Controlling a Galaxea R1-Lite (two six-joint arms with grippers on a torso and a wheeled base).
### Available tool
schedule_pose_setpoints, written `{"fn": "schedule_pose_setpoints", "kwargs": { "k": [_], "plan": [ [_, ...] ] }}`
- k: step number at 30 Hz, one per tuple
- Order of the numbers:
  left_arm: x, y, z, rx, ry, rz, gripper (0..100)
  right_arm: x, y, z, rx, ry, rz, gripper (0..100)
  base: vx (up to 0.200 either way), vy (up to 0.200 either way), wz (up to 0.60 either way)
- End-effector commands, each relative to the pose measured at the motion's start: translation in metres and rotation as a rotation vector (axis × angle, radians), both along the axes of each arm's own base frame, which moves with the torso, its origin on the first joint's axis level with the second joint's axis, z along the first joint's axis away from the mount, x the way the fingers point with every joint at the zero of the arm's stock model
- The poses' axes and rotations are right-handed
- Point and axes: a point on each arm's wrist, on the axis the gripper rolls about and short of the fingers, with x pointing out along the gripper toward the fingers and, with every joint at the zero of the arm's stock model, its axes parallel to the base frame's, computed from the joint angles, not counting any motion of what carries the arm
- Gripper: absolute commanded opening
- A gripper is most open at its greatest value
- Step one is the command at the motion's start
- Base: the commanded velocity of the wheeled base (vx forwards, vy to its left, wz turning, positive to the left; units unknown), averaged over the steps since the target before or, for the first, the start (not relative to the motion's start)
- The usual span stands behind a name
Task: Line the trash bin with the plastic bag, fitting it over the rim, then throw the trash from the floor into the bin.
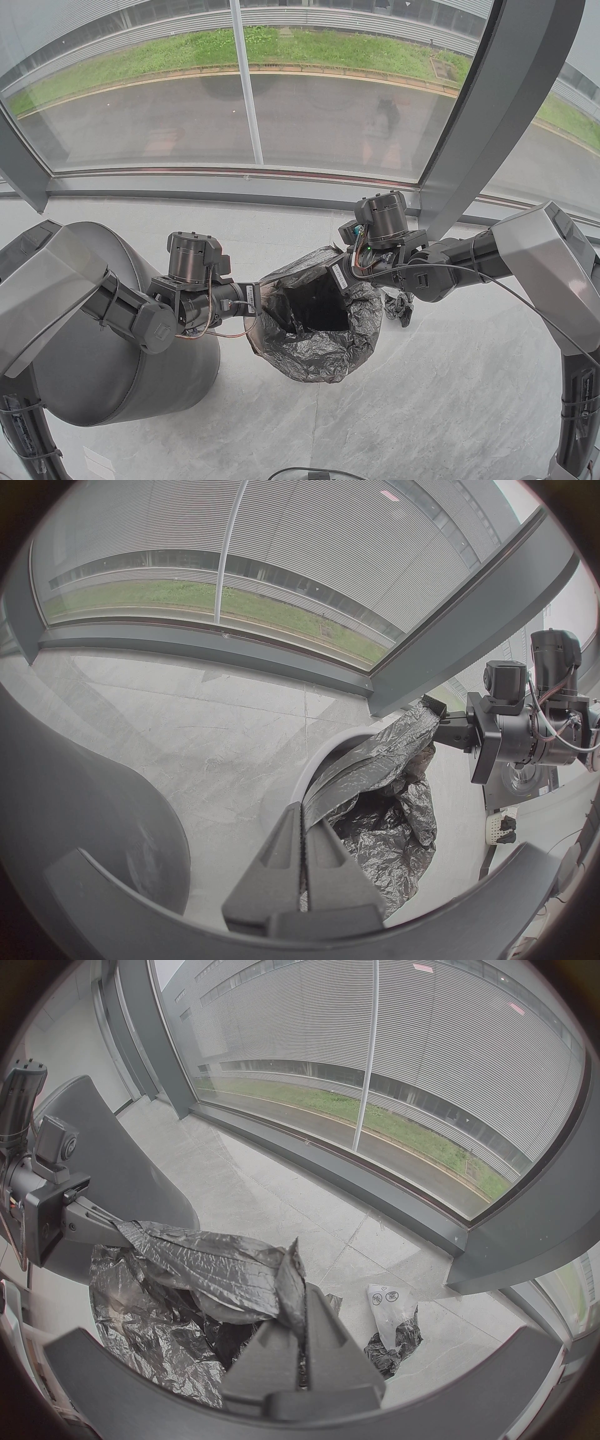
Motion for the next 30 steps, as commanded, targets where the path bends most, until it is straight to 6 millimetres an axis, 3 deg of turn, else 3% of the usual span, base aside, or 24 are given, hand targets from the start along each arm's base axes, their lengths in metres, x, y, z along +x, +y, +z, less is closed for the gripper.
{"fn": "schedule_pose_setpoints", "kwargs": {
  "k": [1, 5, 6, 18, 30],
  "plan": [
    [0.0, 0.0, 0.0, 0.001, 0.0, 0.0, 0, 0.0, 0.0, 0.002, 0.001, -0.004, -0.001, 0, 0.0, 0.0, 0.0],
    [0.0, 0.0, -0.001, 0.002, 0.002, 0.0, 0, 0.0, -0.001, 0.002, 0.001, -0.004, -0.003, 0, 0.0, 0.0, 0.0],
    [0.0, 0.0, -0.001, 0.001, 0.0, 0.0, 100, 0.0, -0.001, 0.002, 0.001, -0.004, -0.003, 0, 0.0, 0.0, 0.0],
    [0.0, 0.0, -0.002, 0.053, -0.045, 0.006, 100, -0.001, -0.001, 0.003, 0.002, -0.005, -0.001, 0, 0.0, 0.0, 0.0],
    [0.009, -0.002, -0.018, 0.145, -0.127, 0.095, 100, 0.003, 0.0, 0.001, 0.013, -0.022, -0.003, 0, 0.0, 0.0, 0.0]
  ]
}}
